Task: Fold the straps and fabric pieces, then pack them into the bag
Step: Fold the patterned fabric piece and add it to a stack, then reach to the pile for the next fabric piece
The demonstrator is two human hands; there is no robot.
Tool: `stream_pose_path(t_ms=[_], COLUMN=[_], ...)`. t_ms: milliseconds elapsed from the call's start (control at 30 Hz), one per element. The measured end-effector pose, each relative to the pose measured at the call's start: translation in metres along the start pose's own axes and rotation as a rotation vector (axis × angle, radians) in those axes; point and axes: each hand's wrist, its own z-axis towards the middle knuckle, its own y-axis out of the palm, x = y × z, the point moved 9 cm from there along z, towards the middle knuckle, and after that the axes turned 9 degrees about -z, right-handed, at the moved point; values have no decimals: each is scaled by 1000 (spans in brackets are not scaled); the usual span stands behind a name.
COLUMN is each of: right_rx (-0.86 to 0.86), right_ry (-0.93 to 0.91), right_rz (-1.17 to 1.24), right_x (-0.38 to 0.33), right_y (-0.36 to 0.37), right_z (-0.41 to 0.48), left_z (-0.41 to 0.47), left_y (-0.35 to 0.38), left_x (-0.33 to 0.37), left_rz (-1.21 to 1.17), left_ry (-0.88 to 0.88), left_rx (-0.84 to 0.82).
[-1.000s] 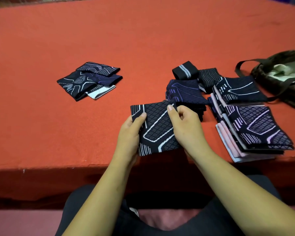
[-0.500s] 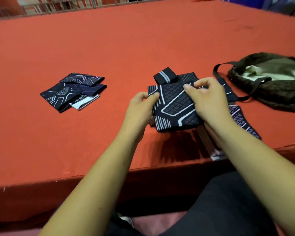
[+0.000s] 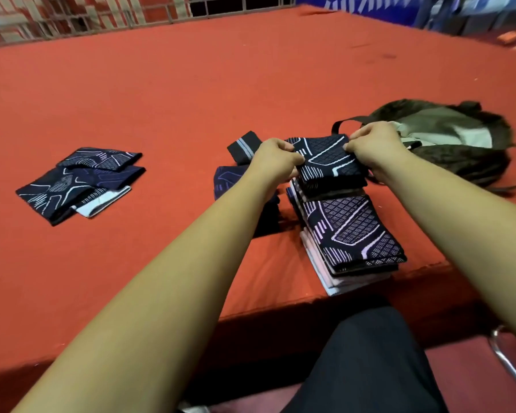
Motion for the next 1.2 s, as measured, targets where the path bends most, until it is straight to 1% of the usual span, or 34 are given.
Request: stream_pose_path(t_ms=[67, 200, 267, 333, 367, 467, 533, 667, 733, 833, 933, 1000, 1100, 1200], right_rx=[20, 34, 40, 54, 75, 143, 137, 6, -86, -208, -347, -438, -580, -679], right_ry=[-15, -78, -87, -102, -115, -200, -270, -353, -370, -420, -460, -429, -299, -182], right_rz=[-18, -201, -281, -355, -375, -352, -322, -246, -212, -223, -232, -184, -48, -18], right_x=[4, 10, 15, 13, 8, -26, -58, -123, -150, -188, -218, -228, -230, -224], right_y=[2, 13, 17, 14, 11, 0, 7, 60, 101, 165, 239, 285, 348, 402], right_z=[10, 20, 20, 15, 13, 3, -6, -30, -47, -79, -108, -123, -140, -146], left_z=[6, 11, 10, 8, 7, 6, 2, -14, -27, -51, -75, -84, -86, -74], left_y=[5, 17, 23, 23, 19, -12, -47, -151, -207, -284, -359, -396, -434, -460], left_x=[-5, -8, -7, -5, -2, 13, 30, 40, 33, 18, -6, -27, -63, -92], left_rz=[135, 495, 591, 594, 548, 373, 377, 482, 491, 511, 453, 392, 275, 228], left_ry=[11, 130, 179, 195, 192, 159, 198, 200, 157, 97, 25, -29, -105, -143], left_rx=[13, 20, 6, -2, -2, 18, 55, 215, 302, 424, 551, 604, 642, 662])
